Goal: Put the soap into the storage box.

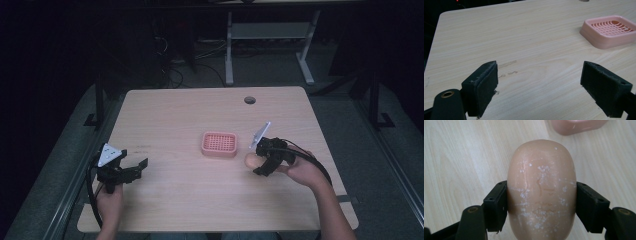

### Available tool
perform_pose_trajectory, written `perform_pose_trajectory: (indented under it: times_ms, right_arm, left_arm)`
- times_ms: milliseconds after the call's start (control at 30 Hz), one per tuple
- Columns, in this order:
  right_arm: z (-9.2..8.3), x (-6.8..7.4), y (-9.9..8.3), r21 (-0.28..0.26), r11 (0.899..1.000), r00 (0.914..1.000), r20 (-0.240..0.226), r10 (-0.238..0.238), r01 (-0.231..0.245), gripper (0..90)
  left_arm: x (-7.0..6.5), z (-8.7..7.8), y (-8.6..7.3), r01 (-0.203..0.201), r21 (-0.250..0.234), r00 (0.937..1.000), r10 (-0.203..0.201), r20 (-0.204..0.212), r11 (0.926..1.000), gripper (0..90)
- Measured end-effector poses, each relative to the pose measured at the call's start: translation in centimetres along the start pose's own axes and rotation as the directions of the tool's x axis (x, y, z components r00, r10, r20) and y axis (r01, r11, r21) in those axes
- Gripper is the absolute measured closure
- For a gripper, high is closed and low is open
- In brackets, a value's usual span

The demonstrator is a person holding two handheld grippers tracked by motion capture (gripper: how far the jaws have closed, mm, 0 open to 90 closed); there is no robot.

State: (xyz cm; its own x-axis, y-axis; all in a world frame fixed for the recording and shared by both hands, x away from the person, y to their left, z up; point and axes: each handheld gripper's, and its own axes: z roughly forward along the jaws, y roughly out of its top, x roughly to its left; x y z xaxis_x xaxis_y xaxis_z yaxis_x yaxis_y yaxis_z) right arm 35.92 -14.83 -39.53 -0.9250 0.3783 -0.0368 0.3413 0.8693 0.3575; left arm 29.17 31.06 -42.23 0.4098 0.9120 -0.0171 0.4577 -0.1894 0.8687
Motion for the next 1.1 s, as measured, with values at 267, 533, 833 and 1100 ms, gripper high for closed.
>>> perform_pose_trajectory:
  times_ms: [267,533,833,1100]
  right_arm:
    - [-0.2,-0.4,0.9,0.005,1.000,0.9999,0.010,-0.009,0.009,32.0]
    - [-0.8,-0.8,2.1,-0.008,1.000,0.9998,0.012,-0.018,0.018,32.0]
    - [-1.6,-1.1,3.5,-0.021,0.999,0.9992,0.019,-0.034,0.035,32.0]
    - [-1.8,-1.7,4.9,-0.023,0.999,0.9990,0.016,-0.041,0.041,32.0]
  left_arm:
    - [-0.2,0.2,0.1,-0.010,0.006,0.9999,0.010,0.003,0.9999,14.2]
    - [-0.3,0.3,0.1,-0.008,0.008,1.0000,0.008,0.005,0.9999,14.2]
    - [-0.5,0.6,0.3,-0.020,0.010,0.9997,0.020,0.012,0.9998,14.2]
    - [-0.4,0.6,0.3,-0.013,0.009,0.9998,0.013,0.014,0.9999,14.2]
